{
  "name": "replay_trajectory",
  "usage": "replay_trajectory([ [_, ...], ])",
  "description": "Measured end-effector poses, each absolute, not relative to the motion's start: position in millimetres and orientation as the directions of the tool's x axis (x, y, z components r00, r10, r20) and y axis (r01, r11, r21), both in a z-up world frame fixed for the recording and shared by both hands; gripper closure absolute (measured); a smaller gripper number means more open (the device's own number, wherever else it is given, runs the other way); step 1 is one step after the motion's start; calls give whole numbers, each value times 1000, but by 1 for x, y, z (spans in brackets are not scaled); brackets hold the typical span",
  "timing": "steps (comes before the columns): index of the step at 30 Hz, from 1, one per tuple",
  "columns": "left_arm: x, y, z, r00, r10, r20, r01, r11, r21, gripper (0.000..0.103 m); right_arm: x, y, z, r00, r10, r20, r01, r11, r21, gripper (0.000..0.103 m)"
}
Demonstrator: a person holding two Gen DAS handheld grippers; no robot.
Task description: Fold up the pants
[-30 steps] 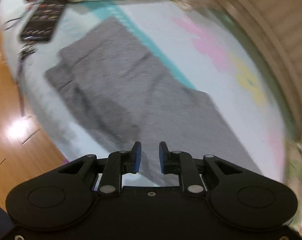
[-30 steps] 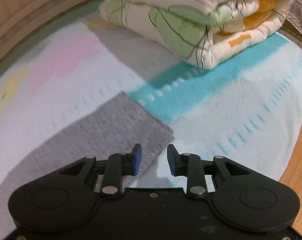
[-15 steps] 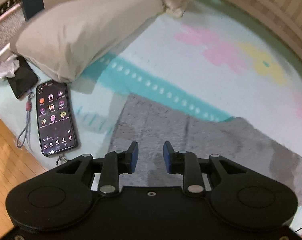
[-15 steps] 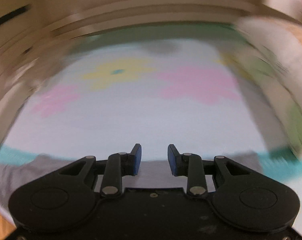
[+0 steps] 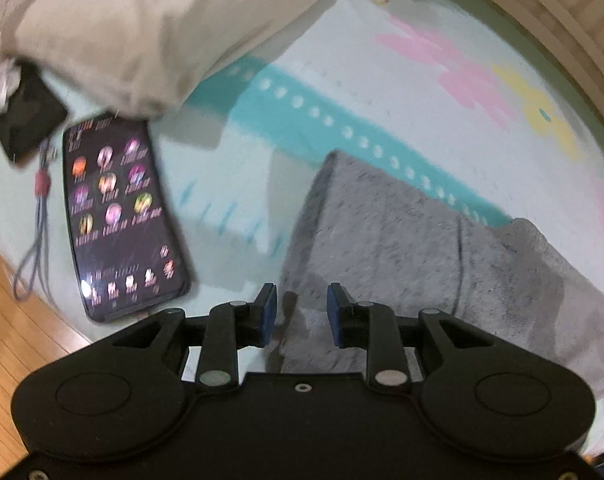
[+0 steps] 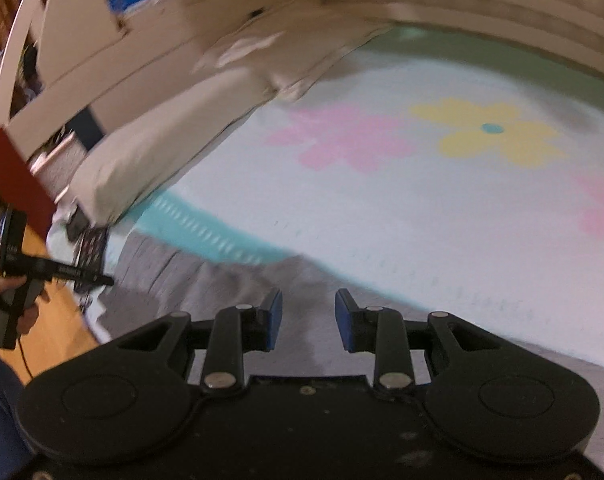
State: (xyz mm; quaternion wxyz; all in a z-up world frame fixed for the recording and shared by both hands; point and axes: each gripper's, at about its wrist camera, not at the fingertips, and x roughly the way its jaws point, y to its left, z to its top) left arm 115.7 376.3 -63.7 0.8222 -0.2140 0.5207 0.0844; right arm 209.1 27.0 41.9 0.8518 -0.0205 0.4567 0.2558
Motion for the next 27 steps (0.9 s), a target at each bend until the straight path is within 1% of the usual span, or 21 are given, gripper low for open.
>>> replay_trajectory([
  [2,109,382,-69,453,-114,-884,-381,872,-307,67,217,38,37,427,422,-800,-476,857,198,71],
  [6,104,387,-79,488,-175,-855,-400,826,-397,67,207,53,26,398,415,-818,-487,851,195,71],
  [10,104,383,-79,522,-198,-829,-382,815,-436,67,206,45,17,383,397,-834,-476,859,190,71],
  [12,105,376,-78,527,-213,-823,-341,834,-434,71,199,39,16,377,391,-840,-474,860,187,71],
  [13,105,372,-78,516,-221,-827,-313,851,-423,79,198,39,14,373,388,-843,-473,861,187,71],
  [14,104,367,-77,515,-221,-828,-292,864,-411,102,197,39,13,370,387,-845,-473,861,187,71],
  [16,95,359,-68,531,-190,-826,-275,883,-380,102,195,39,11,365,386,-847,-478,859,185,71],
  [18,81,357,-55,561,-196,-804,-256,883,-393,102,192,39,8,363,387,-848,-488,854,181,71],
  [21,62,368,-43,578,-169,-799,-299,867,-399,102,192,46,2,339,387,-857,-508,842,180,71],
  [22,59,372,-43,575,-168,-800,-311,860,-404,102,193,50,-1,328,386,-862,-516,838,179,71],
  [25,63,377,-52,536,-124,-835,-353,866,-355,102,198,63,-13,288,396,-872,-531,824,199,71],
  [27,65,371,-55,519,-128,-845,-349,871,-346,102,202,75,-26,260,416,-871,-537,813,228,71],
])
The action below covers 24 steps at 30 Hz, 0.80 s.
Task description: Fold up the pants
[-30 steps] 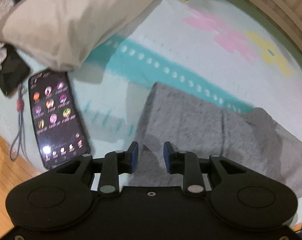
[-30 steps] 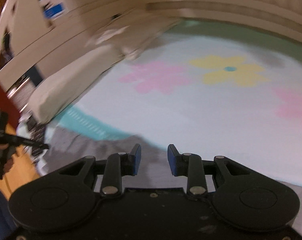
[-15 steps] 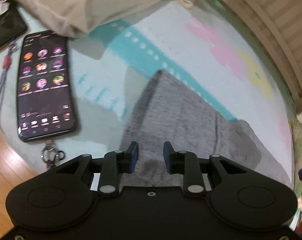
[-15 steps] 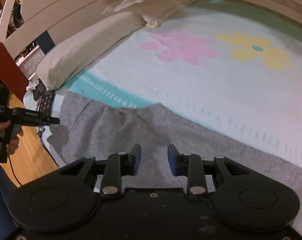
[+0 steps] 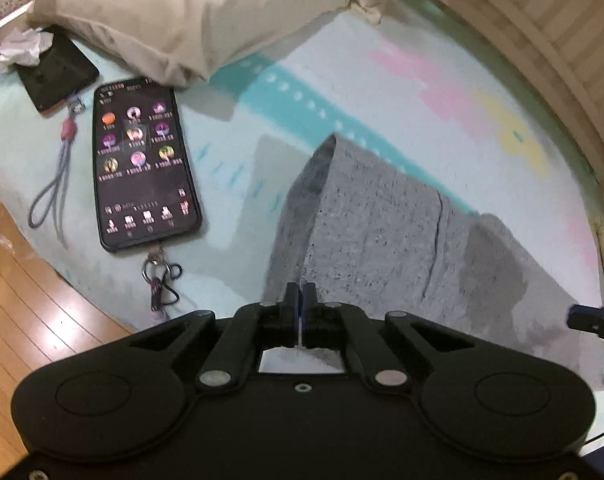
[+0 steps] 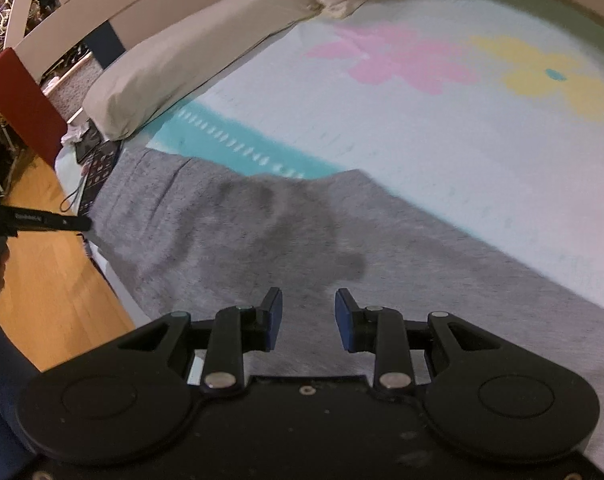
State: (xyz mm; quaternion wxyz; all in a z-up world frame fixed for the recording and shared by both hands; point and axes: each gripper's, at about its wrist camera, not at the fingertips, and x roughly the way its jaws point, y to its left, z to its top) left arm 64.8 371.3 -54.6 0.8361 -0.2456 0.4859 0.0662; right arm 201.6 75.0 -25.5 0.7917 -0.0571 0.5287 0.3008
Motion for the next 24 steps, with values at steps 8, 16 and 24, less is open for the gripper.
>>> replay_trajectory([
  [8,86,350,-6,420,-51,-906,-282,942,-184,101,170,91,-108,69,302,-951,-633,750,192,71],
  [16,160,277,69,641,-32,-767,-180,965,-191,96,193,62,-78,102,424,-900,-530,789,312,71],
  [24,194,201,-16,547,-142,-825,-172,945,-276,93,259,11,-43,331,461,-823,-317,876,363,70],
])
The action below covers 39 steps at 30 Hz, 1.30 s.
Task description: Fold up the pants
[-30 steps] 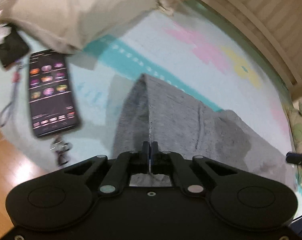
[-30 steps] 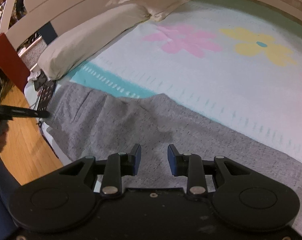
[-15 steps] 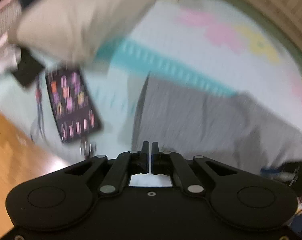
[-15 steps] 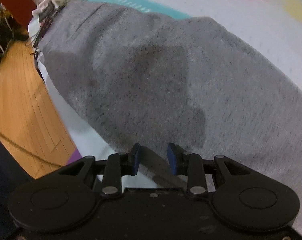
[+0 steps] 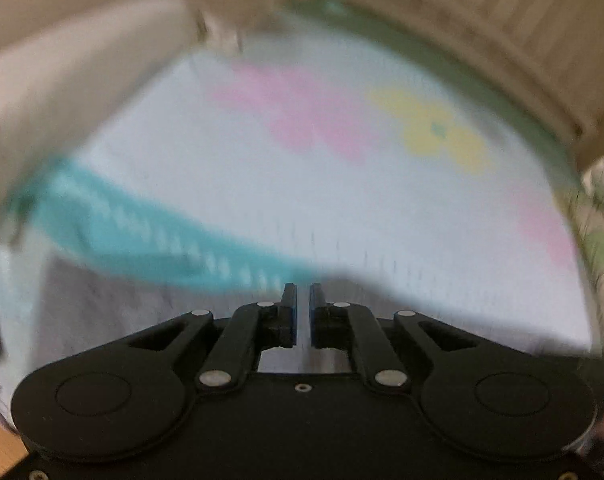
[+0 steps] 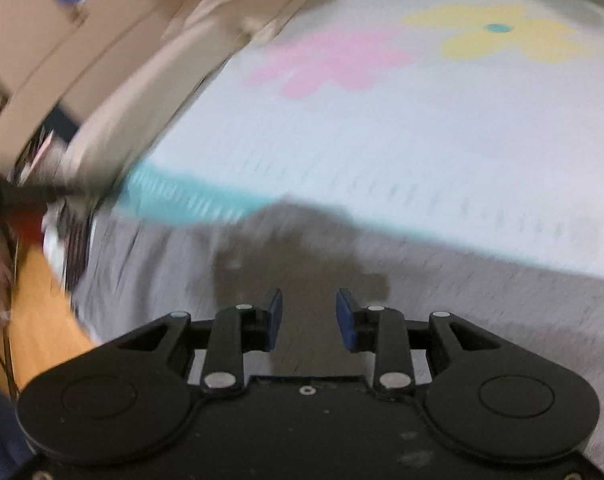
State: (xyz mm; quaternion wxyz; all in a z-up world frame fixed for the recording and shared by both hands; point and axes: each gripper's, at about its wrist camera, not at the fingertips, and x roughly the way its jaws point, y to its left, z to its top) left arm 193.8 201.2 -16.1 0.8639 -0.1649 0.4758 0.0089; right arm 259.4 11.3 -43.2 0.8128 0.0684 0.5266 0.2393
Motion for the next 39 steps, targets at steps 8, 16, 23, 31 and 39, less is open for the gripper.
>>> replay_trajectory([
  [8,142,169,-99,350,-105,-931,-110,982,-152,92,313,34,-55,355,505,-787,-354,852,387,69],
  [16,133,192,-103,370,-167,-914,-250,929,-272,90,357,80,-98,301,501,-812,-325,854,406,68],
  [23,120,212,-100,382,-196,-903,-311,893,-326,90,341,93,-128,86,546,-833,-464,762,452,68],
  [31,114,196,-96,391,-153,-908,-302,910,-284,90,338,94,-122,102,577,-810,-507,731,457,68],
  [39,112,194,-96,398,-169,-902,-279,914,-294,89,371,119,-136,143,568,-811,-406,780,475,68],
])
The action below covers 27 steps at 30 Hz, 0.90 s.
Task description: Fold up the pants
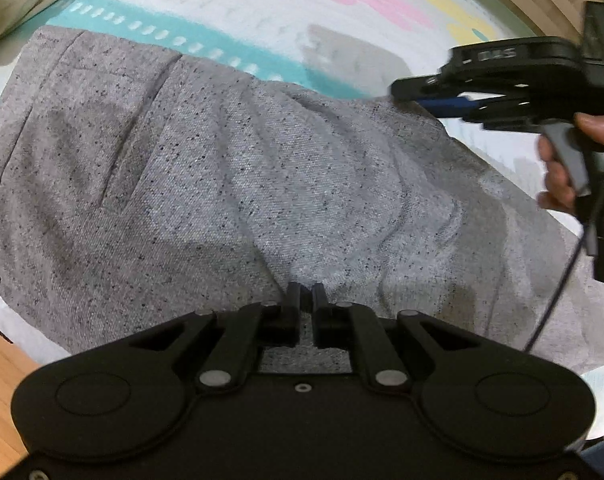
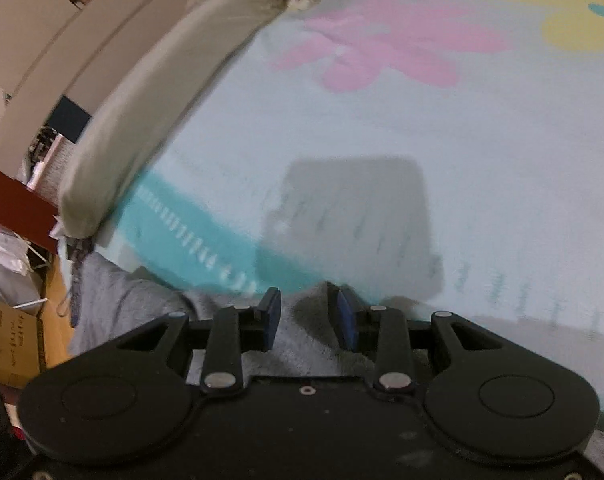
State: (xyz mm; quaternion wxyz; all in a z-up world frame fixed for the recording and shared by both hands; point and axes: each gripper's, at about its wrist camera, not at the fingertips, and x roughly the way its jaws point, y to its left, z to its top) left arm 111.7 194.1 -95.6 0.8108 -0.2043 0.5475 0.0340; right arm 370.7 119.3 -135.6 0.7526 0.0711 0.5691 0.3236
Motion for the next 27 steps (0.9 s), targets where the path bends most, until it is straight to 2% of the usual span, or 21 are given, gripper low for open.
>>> replay_trajectory([
  [4,112,202,-95,401,-186,-897,-282,907,-314,89,371,127,-154,41,582,-812,-375,762,527,69],
  [5,111,202,-95,402,-186,-897,-281,907,-314,89,366,128,-156,52,580,-813,-373,766,523,73],
  [6,110,202,-94,404,-184,-896,-281,907,-313,89,364,131,-154,85,564,-821,-365,785,501,96],
  [7,107,202,-93,410,-179,-894,-278,910,-309,89,364,135,-151,127,532,-837,-359,811,461,99],
  [10,99,194,-95,439,-146,-887,-245,930,-274,89,369,137,-142,204,492,-846,-361,841,402,100],
  [13,93,182,-91,452,-103,-886,-199,957,-213,89,369,146,-156,209,443,-872,-341,869,359,100],
  [15,90,173,-82,448,-77,-891,-152,975,-161,93,363,158,-153,228,410,-883,-414,862,294,100],
  [17,89,169,-65,476,-110,-873,-101,979,-178,95,362,158,-150,227,410,-883,-416,861,293,100],
  [18,89,173,-51,541,-110,-834,-98,977,-192,93,362,156,-150,222,416,-882,-406,862,304,100],
  [21,101,193,-18,675,25,-738,-179,975,-131,88,361,156,-152,221,423,-879,-406,859,312,99],
  [25,137,236,-16,666,155,-729,-331,938,-103,88,363,157,-153,231,416,-880,-417,859,297,99],
  [27,155,252,-21,626,204,-753,-375,925,-61,90,362,154,-150,233,417,-878,-422,857,295,99],
])
